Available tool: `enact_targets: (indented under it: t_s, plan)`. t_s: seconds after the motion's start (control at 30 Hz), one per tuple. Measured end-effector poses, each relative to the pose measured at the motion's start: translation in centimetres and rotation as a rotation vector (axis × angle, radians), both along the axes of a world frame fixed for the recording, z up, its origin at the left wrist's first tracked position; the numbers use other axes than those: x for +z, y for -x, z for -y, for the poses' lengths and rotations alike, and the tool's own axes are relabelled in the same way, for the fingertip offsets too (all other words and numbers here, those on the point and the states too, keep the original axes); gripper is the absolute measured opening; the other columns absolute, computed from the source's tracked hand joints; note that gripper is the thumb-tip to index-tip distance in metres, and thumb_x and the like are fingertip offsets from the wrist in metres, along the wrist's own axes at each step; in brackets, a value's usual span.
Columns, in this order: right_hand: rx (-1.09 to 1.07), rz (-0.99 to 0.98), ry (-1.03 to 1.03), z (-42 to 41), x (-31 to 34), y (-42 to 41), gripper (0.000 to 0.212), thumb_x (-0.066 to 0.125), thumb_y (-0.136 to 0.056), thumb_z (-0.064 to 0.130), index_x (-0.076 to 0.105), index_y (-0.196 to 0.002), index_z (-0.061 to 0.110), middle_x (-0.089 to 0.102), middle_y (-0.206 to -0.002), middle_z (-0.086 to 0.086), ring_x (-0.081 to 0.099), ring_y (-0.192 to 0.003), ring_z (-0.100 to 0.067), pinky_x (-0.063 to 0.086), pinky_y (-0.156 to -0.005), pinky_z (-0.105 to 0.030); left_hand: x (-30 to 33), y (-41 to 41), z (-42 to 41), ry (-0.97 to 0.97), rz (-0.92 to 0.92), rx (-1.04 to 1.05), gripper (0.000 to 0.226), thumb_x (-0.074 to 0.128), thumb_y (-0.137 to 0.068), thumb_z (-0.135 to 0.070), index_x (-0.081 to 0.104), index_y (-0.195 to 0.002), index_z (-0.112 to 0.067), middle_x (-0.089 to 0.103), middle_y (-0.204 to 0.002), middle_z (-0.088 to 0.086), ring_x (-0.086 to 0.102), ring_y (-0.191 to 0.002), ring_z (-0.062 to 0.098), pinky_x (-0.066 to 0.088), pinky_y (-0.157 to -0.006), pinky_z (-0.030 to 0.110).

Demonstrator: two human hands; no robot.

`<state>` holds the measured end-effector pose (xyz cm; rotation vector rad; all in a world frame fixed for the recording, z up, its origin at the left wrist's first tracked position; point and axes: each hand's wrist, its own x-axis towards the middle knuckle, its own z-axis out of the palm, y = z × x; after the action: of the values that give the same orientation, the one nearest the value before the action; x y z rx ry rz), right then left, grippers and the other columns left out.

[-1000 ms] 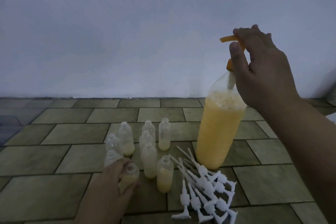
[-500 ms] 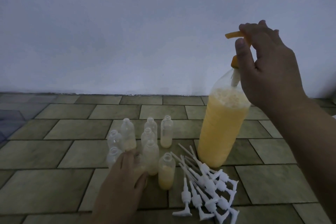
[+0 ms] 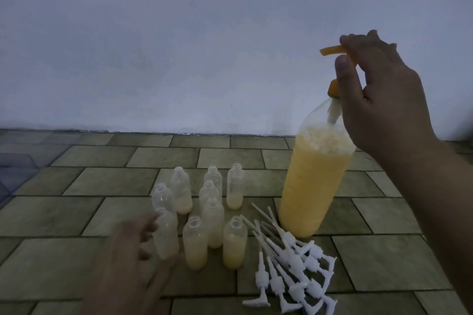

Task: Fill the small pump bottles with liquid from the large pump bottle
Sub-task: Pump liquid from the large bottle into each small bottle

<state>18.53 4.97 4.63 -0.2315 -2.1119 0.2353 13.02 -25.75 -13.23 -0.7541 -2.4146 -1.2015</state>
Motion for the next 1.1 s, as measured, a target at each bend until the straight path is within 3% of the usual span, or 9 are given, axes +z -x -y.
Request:
enact_targets:
  t_s: [0.1, 0.27, 0.47, 0.6, 0.73, 0.87, 0.93, 1.03, 1.1]
  plan:
    - [0.005, -0.001, 0.009, 0.0, -0.1, 0.1, 0.044, 0.031, -0.101, 0.035, 0.046, -0.135, 0.013, 0.046, -0.141, -0.002, 0.025, -0.141, -0.018, 0.013, -0.115, -0.028, -0.8, 0.5, 1.3, -0.158, 0.046, 0.134, 0.058, 0.057, -0.056, -0.052, 0.046, -0.111, -0.038, 0.052, -0.103, 0.001, 0.049, -0.087, 0.000, 0.040, -0.067, 0.002]
    - [-0.002, 0.013, -0.001, 0.0, 0.0, 0.0, 0.044, 0.029, -0.101, 0.036, 0.045, -0.135, 0.014, 0.046, -0.142, -0.002, 0.024, -0.142, -0.018, 0.016, -0.116, -0.032, -4.1, 1.4, -0.4, -0.250, 0.480, 0.063, 0.057, 0.075, -0.076, -0.014, 0.041, -0.118, -0.032, 0.048, -0.120, -0.003, 0.048, -0.112, 0.019, 0.041, -0.079, 0.024]
    - [-0.001, 0.026, -0.002, -0.1, 0.0, -0.2, 0.044, 0.029, -0.101, 0.037, 0.045, -0.135, 0.014, 0.045, -0.142, -0.002, 0.024, -0.142, -0.018, 0.015, -0.116, -0.031, -4.7, 2.6, -1.9, -0.263, 0.603, 0.096, 0.048, 0.072, -0.079, -0.027, 0.043, -0.118, -0.027, 0.052, -0.112, -0.006, 0.051, -0.101, 0.012, 0.041, -0.076, 0.026]
    - [-0.006, 0.044, -0.009, 0.0, 0.1, -0.3, 0.044, 0.029, -0.100, 0.037, 0.044, -0.136, 0.016, 0.045, -0.143, -0.001, 0.023, -0.142, -0.016, 0.010, -0.111, -0.022, -4.0, 2.5, -2.4, -0.280, 0.567, 0.091, 0.029, 0.069, -0.081, -0.025, 0.045, -0.090, -0.040, 0.056, -0.098, -0.012, 0.055, -0.093, 0.014, 0.041, -0.070, 0.026]
    - [-0.017, 0.124, -0.049, -0.5, 0.9, -0.5, 0.047, 0.026, -0.100, 0.042, 0.043, -0.137, 0.020, 0.041, -0.146, 0.003, 0.017, -0.143, -0.013, 0.005, -0.109, -0.018, -3.5, 1.9, -1.7, -0.423, 0.526, 0.149, 0.030, 0.076, -0.072, -0.039, 0.051, -0.087, -0.038, 0.061, -0.104, 0.006, 0.058, -0.102, 0.029, 0.047, -0.081, 0.039]
    - [0.001, 0.170, -0.087, -1.1, 1.3, -0.9, 0.049, 0.025, -0.099, 0.045, 0.038, -0.141, 0.022, 0.036, -0.149, 0.005, 0.010, -0.143, -0.006, 0.005, -0.107, -0.017, 2.5, 1.5, -1.9, -0.616, 0.299, 0.083, 0.058, 0.069, -0.058, -0.072, 0.057, -0.095, -0.029, 0.067, -0.091, -0.007, 0.065, -0.084, 0.013, 0.048, -0.064, 0.026]
    - [-0.001, 0.196, -0.084, -1.3, 1.4, -1.0, 0.049, 0.026, -0.099, 0.046, 0.033, -0.143, 0.024, 0.030, -0.151, 0.007, 0.005, -0.139, 0.002, 0.007, -0.104, -0.017, 6.7, 1.2, -3.0, -0.624, 0.153, -0.023, 0.048, 0.062, -0.066, -0.070, 0.056, -0.096, -0.034, 0.065, -0.085, -0.015, 0.062, -0.073, -0.002, 0.049, -0.059, 0.015]
    - [-0.003, 0.198, -0.088, -1.4, 1.8, -1.1, 0.051, 0.027, -0.098, 0.048, 0.033, -0.144, 0.025, 0.029, -0.153, 0.003, 0.008, -0.142, -0.005, 0.008, -0.103, -0.018, 11.6, 1.0, -5.8, -0.514, -0.018, -0.111, 0.036, 0.058, -0.080, -0.057, 0.053, -0.106, -0.033, 0.057, -0.094, -0.012, 0.058, -0.077, -0.001, 0.045, -0.058, 0.005]
    - [0.016, 0.199, -0.120, -1.5, 2.0, -1.2, 0.049, 0.030, -0.099, 0.043, 0.038, -0.142, 0.021, 0.034, -0.150, 0.003, 0.008, -0.135, 0.004, 0.000, -0.101, -0.005, 13.9, 1.0, -7.9, -0.426, -0.045, -0.182, 0.034, 0.057, -0.084, -0.052, 0.050, -0.112, -0.033, 0.057, -0.101, -0.011, 0.058, -0.084, -0.003, 0.045, -0.063, 0.005]
